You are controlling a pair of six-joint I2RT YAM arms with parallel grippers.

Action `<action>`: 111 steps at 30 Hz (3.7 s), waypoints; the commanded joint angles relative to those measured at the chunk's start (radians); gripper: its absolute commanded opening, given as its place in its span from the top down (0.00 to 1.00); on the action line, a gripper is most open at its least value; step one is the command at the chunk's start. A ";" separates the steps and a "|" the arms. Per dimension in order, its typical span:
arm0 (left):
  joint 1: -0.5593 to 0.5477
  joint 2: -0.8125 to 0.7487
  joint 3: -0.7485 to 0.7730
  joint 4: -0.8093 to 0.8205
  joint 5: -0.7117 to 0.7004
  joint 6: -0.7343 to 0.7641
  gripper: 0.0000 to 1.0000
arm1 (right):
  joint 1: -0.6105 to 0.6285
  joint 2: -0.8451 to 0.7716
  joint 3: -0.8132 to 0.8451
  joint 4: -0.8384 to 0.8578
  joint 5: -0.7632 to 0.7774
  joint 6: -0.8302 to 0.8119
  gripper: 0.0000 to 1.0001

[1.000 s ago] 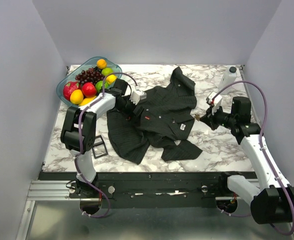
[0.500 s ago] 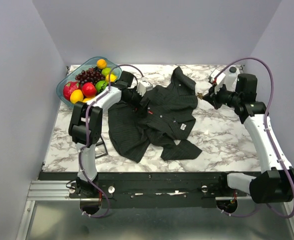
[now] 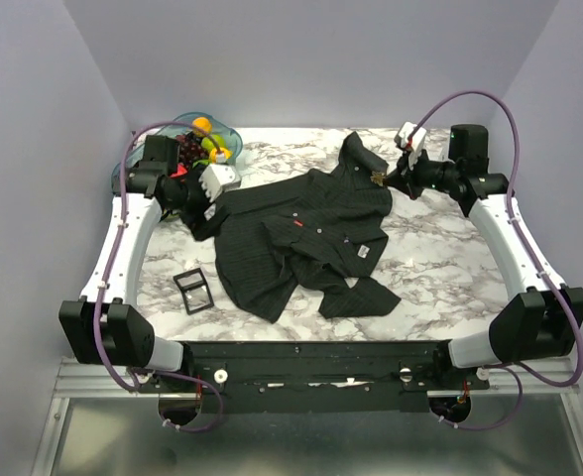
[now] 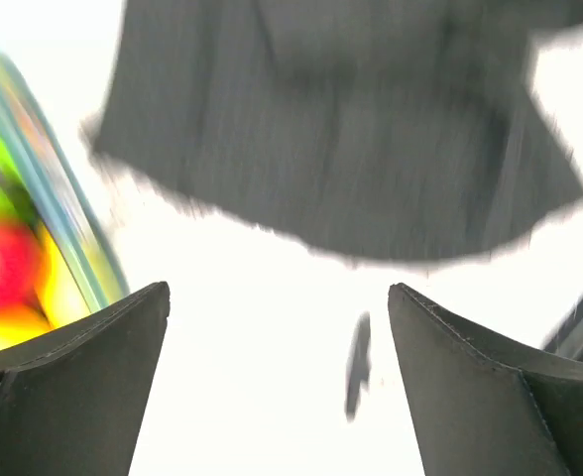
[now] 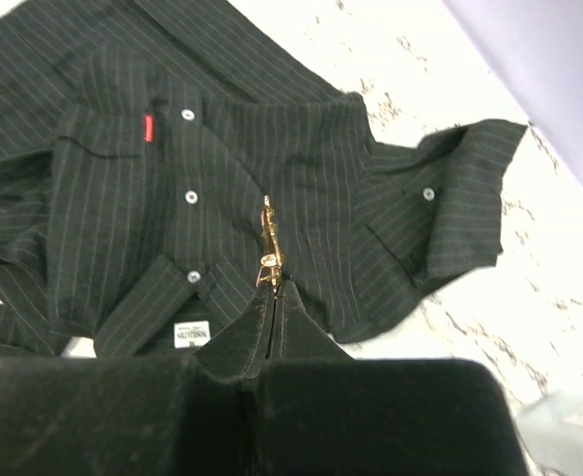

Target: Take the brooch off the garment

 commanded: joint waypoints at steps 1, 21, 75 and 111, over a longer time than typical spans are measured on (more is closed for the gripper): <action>0.080 -0.053 -0.148 -0.358 -0.288 0.356 0.01 | 0.026 0.010 -0.002 0.081 -0.068 0.044 1.00; 0.129 0.086 -0.311 -0.050 -0.324 0.283 0.09 | 0.036 -0.092 -0.155 0.167 -0.051 0.074 1.00; -0.070 0.137 -0.282 -0.042 -0.343 0.052 0.80 | 0.038 -0.120 -0.198 0.157 -0.027 0.067 1.00; -0.762 0.941 0.970 0.258 -0.079 0.232 1.00 | -0.373 -0.131 0.018 -0.083 0.355 0.195 0.99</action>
